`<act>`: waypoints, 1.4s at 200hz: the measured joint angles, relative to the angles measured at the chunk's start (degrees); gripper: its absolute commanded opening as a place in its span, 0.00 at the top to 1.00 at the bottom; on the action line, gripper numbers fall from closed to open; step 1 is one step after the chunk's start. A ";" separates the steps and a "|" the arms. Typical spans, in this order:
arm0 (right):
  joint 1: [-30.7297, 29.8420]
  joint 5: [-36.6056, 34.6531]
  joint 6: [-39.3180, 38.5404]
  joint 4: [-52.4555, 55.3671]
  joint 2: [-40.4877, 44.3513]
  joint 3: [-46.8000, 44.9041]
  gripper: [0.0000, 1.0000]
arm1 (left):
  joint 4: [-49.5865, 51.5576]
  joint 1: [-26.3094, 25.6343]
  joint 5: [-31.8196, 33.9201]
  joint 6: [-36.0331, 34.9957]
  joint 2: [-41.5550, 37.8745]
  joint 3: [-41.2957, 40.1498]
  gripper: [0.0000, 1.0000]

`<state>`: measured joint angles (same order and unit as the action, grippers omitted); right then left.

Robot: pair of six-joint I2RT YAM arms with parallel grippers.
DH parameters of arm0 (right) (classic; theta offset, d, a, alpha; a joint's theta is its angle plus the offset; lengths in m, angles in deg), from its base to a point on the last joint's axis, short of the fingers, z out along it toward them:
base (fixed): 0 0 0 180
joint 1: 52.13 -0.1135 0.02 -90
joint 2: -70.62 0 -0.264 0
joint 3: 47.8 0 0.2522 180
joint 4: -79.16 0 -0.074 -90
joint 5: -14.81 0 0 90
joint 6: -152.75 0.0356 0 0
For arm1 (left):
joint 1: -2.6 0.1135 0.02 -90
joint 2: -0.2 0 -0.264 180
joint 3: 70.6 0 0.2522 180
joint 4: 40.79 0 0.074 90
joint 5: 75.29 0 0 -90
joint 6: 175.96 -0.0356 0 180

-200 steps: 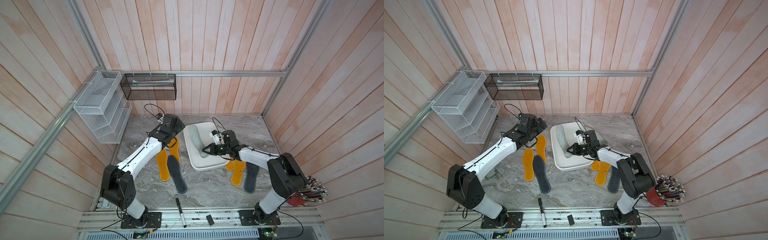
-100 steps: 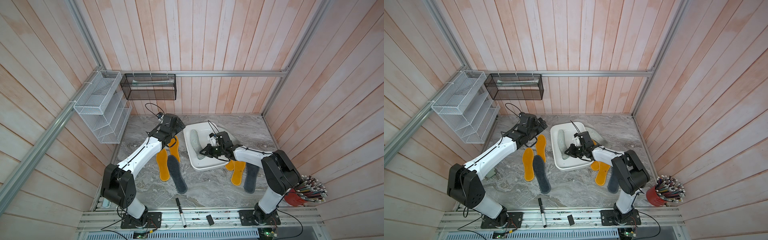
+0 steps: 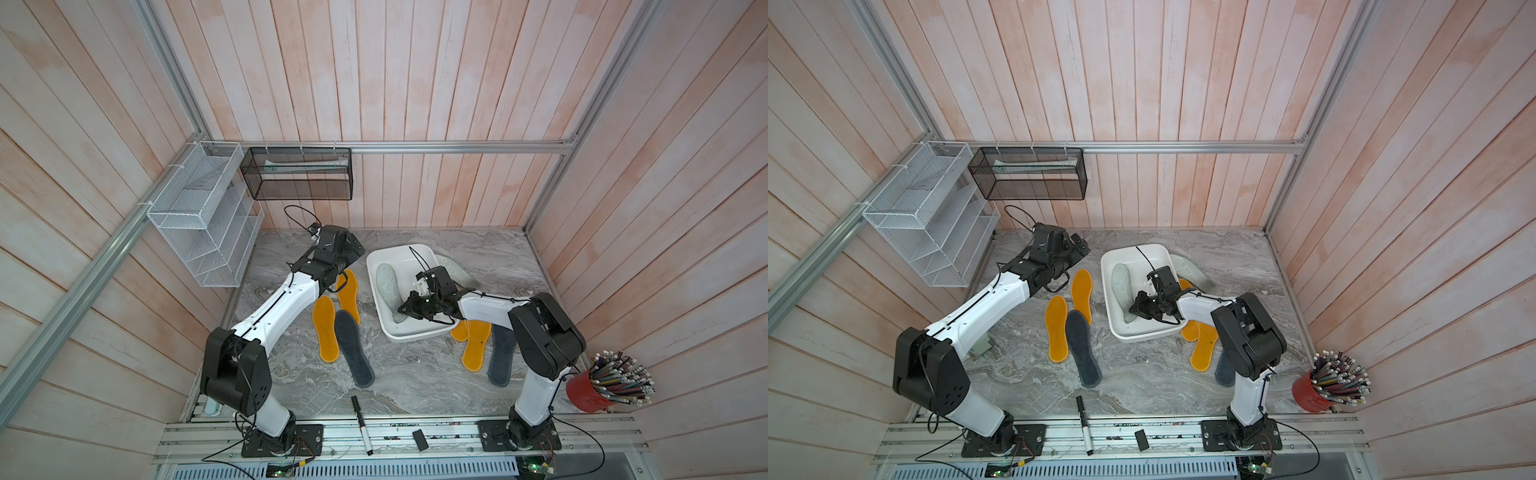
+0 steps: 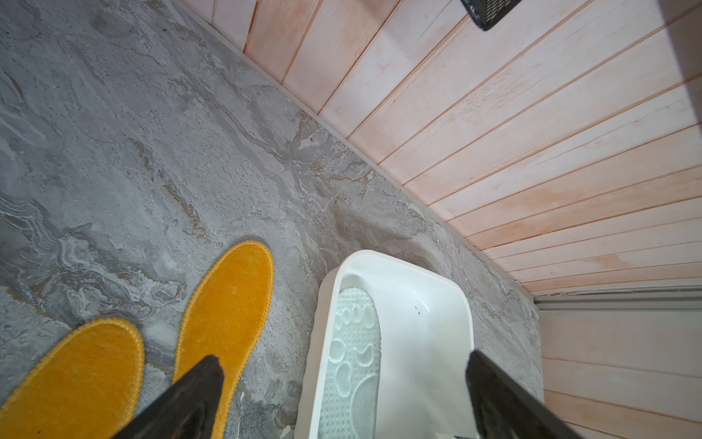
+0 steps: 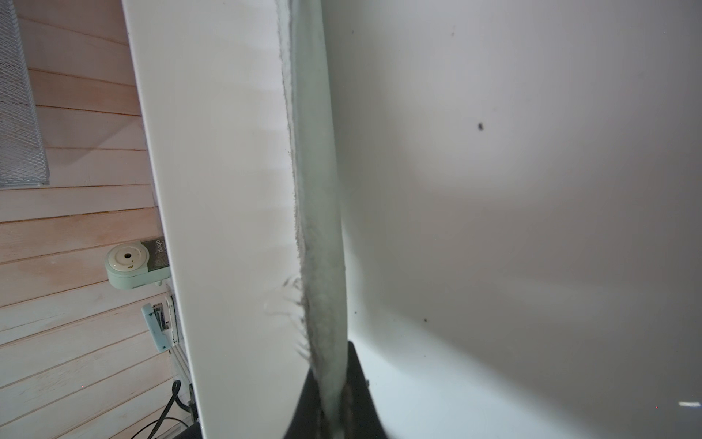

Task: Put the insoles into the storage box
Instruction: Place the insole in the storage box.

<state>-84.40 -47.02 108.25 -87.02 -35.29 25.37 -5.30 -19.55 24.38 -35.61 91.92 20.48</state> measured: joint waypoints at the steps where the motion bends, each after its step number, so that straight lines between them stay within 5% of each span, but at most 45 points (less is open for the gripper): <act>1: -0.02 0.00 0.00 0.00 -0.02 0.00 0.92 | 0.00 0.00 -0.02 0.00 0.00 0.00 0.00; 62: -1.70 -0.22 0.85 -1.40 -0.24 -0.37 0.83 | -0.13 0.39 -1.05 -0.26 0.00 0.00 0.00; 168: -1.92 -0.48 1.36 -2.16 -0.98 -0.76 0.82 | -0.11 0.50 -1.73 -0.85 0.00 0.00 0.00; 280: -1.11 -3.54 -2.40 3.48 -0.90 0.59 0.49 | -0.17 0.50 -1.73 -0.17 0.00 -0.44 0.00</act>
<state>-85.52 -50.56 105.85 -83.55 -36.18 25.96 -5.47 -19.04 22.65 -35.78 91.92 20.04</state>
